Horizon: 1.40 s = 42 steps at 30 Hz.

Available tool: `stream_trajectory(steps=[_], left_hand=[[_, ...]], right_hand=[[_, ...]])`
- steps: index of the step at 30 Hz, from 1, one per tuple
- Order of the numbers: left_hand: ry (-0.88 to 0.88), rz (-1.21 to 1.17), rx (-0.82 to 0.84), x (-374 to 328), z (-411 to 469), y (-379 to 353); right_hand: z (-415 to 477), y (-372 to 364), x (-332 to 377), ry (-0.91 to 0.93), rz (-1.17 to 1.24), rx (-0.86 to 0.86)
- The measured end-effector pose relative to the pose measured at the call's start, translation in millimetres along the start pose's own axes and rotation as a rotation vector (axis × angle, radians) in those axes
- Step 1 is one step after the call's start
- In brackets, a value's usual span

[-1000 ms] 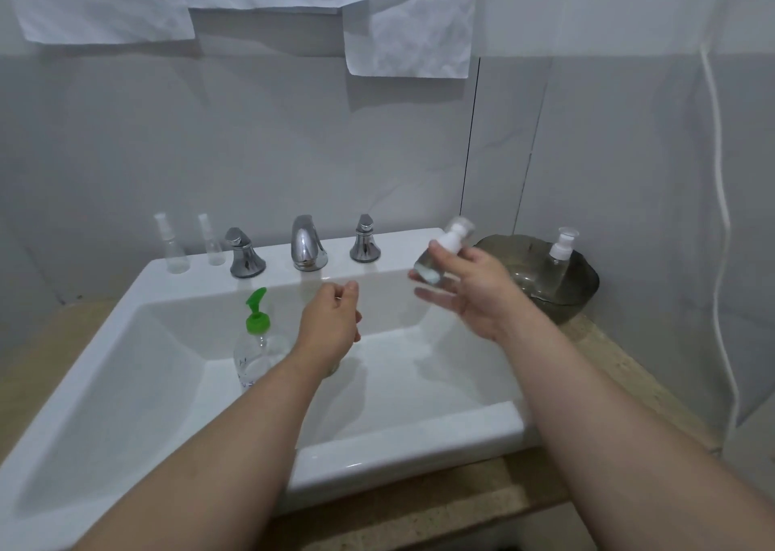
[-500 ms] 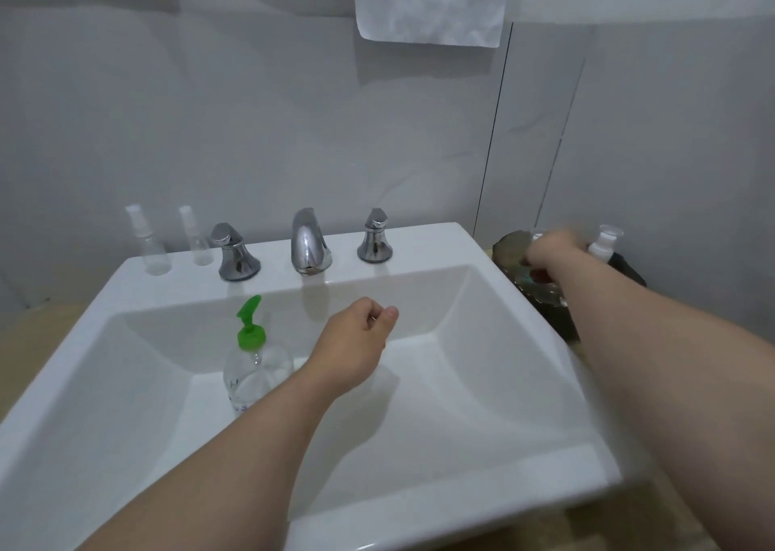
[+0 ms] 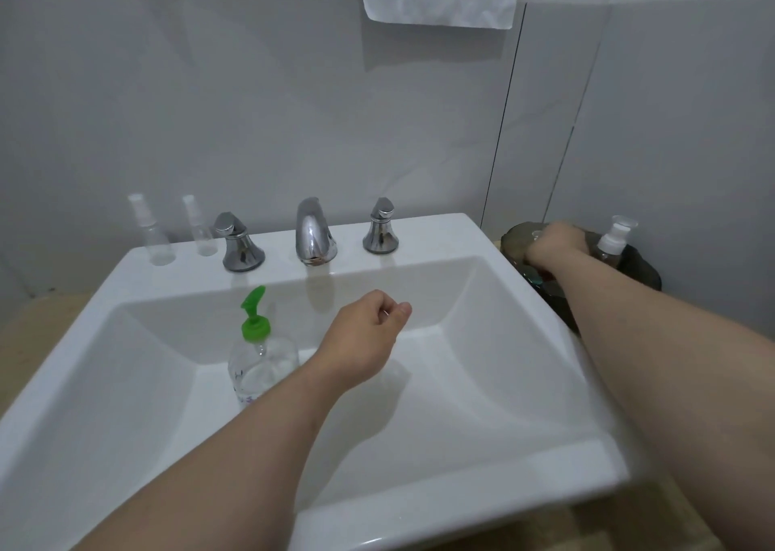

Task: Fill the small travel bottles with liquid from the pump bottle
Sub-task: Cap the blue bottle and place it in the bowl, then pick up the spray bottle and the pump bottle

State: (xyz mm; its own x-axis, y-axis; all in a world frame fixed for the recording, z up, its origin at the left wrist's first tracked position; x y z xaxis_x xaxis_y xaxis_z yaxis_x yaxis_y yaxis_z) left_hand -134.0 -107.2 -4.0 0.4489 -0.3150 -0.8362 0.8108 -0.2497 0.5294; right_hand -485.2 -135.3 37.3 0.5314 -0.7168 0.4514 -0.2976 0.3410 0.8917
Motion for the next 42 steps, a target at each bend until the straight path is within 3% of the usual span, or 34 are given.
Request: stream_trajectory(steps=[6, 9, 12, 17, 21, 29, 33, 38, 42], left_hand=[[-0.01, 0.018, -0.001, -2.8, 0.0, 1.5], [-0.029, 0.036, 0.003, -15.9, -4.0, 8.7], [-0.029, 0.091, -0.002, -31.1, -12.7, 28.2], [0.043, 0.183, -0.052, -43.0, -36.8, 80.5], [0.08, 0.306, -0.2, -27.9, -59.6, 140.2], [0.248, 0.242, -0.664, 63.7, -74.8, 251.2], [0.259, 0.25, -0.716, 80.5, -47.7, 269.9], [0.09, 0.364, -0.697, 64.4, -9.9, 262.8], [0.097, 0.377, -0.703, 61.2, 12.1, 258.9]], right_hand=[[-54.1, 56.3, 26.0, 0.118, -0.123, -0.183], [-110.1, 78.5, 57.1, 0.293, -0.014, -0.252], [-178.5, 60.0, 86.0, 0.47, 0.109, -0.114], [-256.0, -1.8, 109.3, 0.571, 0.163, 0.22], [-298.3, -43.5, 128.2, 0.662, 0.114, 0.398], [-316.8, -92.7, 138.6, 0.742, 0.226, 0.468], [-310.6, -98.6, 137.6, 0.756, 0.25, 0.45], [-304.6, -95.9, 139.2, 0.751, 0.3, 0.401], [-308.0, -95.4, 141.6, 0.778, 0.312, 0.392]])
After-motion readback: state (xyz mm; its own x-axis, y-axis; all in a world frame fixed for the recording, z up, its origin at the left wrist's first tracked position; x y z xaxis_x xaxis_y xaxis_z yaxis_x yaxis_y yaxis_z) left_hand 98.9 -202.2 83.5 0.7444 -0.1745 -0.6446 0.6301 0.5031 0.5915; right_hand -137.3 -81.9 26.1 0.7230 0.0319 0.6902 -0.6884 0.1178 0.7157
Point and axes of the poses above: each hand's wrist, its own z-axis towards the middle knuckle, its own y-axis out of the back of the hand, x = y × z, the point moved 10 cm from there along z, towards the middle knuckle, and after that the axes turned 8 degrees about -y, right-handed, at the moved point
